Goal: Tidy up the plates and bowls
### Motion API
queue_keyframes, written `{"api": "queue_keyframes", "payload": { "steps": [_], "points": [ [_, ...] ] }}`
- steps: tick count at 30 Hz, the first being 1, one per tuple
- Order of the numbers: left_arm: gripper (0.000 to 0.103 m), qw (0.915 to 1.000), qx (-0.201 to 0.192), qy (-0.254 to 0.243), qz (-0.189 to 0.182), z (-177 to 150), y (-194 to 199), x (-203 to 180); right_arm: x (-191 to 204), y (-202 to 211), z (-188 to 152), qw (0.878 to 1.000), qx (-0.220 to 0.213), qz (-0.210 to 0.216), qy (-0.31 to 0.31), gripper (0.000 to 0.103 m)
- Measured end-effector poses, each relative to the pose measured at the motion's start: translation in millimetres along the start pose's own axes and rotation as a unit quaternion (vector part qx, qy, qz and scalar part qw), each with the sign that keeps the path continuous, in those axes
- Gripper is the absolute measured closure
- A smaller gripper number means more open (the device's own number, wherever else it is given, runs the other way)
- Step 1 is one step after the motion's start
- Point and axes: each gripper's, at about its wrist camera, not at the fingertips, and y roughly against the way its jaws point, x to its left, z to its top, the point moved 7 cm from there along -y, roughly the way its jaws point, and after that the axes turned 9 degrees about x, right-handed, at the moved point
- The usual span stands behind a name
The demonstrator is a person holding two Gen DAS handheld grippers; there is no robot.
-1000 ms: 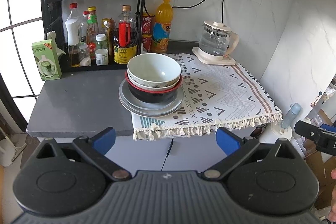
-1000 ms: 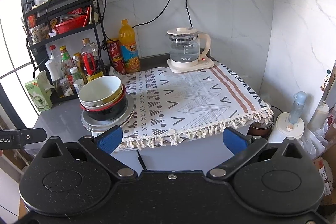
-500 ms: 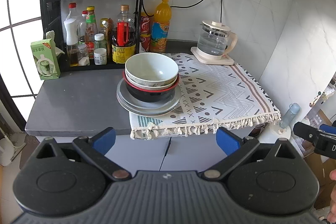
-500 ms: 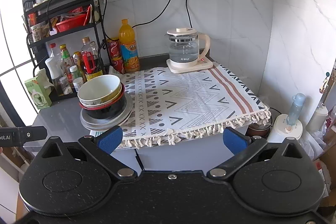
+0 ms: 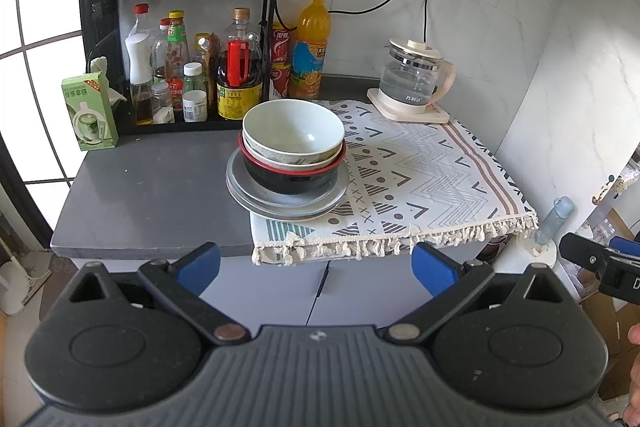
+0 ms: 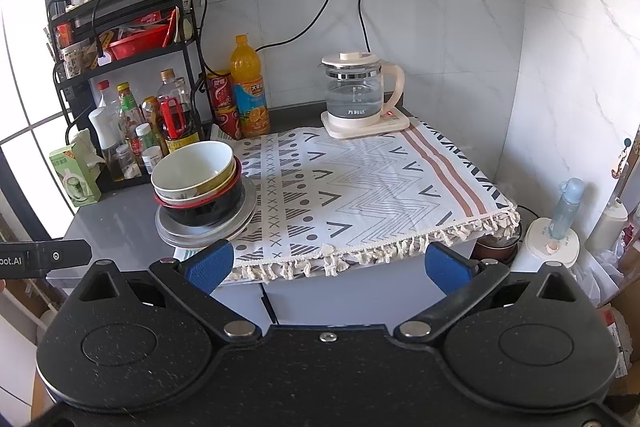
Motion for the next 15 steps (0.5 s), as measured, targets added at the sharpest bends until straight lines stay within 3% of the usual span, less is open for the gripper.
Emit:
{"api": "queue_keyframes", "payload": {
  "steps": [15],
  "points": [
    [0.002,1.0,0.003,0.001,0.001,0.2,-0.6,3.7,3.5,-1.7,1.0,1.0,0.002,0.004,0.003,0.0]
  ]
}}
